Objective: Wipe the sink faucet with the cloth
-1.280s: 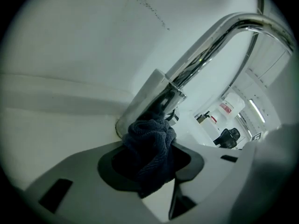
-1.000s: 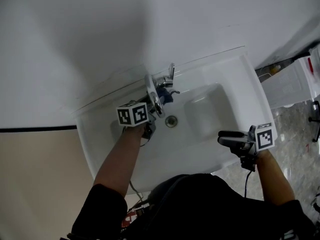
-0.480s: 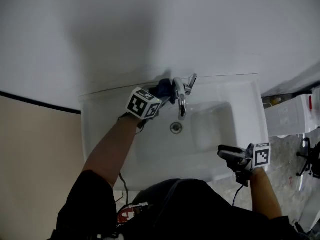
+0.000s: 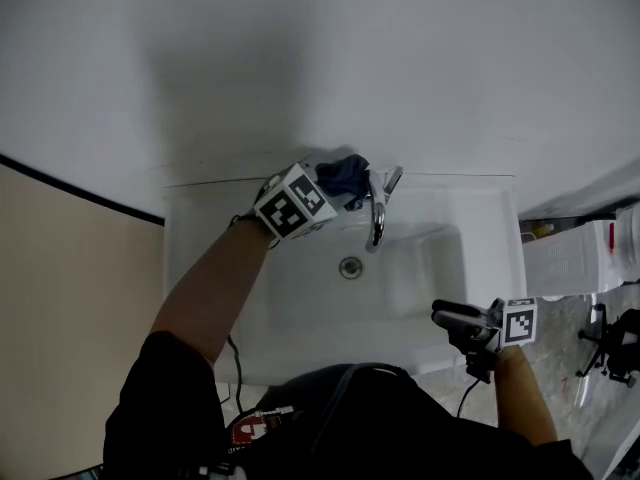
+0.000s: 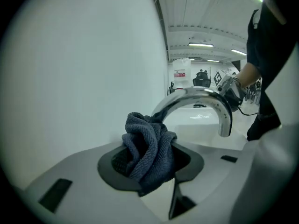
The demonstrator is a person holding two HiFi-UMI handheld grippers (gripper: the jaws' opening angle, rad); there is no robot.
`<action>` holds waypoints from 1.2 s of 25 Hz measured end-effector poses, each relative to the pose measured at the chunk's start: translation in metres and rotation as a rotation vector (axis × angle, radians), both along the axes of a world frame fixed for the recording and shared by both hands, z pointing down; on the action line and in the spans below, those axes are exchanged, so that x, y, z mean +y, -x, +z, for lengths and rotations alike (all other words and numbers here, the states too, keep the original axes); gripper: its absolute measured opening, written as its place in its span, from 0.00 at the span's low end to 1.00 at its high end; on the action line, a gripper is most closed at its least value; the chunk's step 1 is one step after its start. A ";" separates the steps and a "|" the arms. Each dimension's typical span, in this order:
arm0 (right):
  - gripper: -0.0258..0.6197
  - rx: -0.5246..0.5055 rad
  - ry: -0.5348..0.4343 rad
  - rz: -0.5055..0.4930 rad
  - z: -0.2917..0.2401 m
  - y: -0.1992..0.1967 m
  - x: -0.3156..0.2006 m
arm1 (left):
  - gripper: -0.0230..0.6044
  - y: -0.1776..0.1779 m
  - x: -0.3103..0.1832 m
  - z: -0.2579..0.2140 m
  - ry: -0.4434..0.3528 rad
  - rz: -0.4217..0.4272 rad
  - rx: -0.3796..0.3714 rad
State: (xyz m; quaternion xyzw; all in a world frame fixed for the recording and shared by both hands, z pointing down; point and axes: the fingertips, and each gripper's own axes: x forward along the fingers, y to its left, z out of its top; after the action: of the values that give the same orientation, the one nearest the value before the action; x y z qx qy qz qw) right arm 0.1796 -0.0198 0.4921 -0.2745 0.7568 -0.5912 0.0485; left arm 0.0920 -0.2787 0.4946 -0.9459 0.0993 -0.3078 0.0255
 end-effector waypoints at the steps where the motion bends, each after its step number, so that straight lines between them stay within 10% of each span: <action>1: 0.40 -0.004 -0.003 0.001 -0.001 0.001 0.000 | 0.28 0.000 0.001 -0.008 -0.027 0.022 -0.002; 15: 0.40 -0.054 -0.046 0.020 -0.011 0.004 0.013 | 0.28 0.003 0.077 -0.060 -0.683 0.643 -0.501; 25: 0.40 -0.080 -0.035 0.010 -0.006 0.010 0.023 | 0.28 0.010 0.145 -0.040 -0.624 0.678 -0.512; 30: 0.40 -0.087 -0.046 0.013 -0.005 0.011 0.024 | 0.28 0.010 0.163 -0.035 -0.358 0.625 -0.336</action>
State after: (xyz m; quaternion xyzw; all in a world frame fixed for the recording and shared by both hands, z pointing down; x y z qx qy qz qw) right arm 0.1690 0.0045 0.4871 -0.2522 0.7657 -0.5845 0.0914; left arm 0.0822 -0.1155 0.4595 -0.8476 -0.1468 -0.4135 0.2983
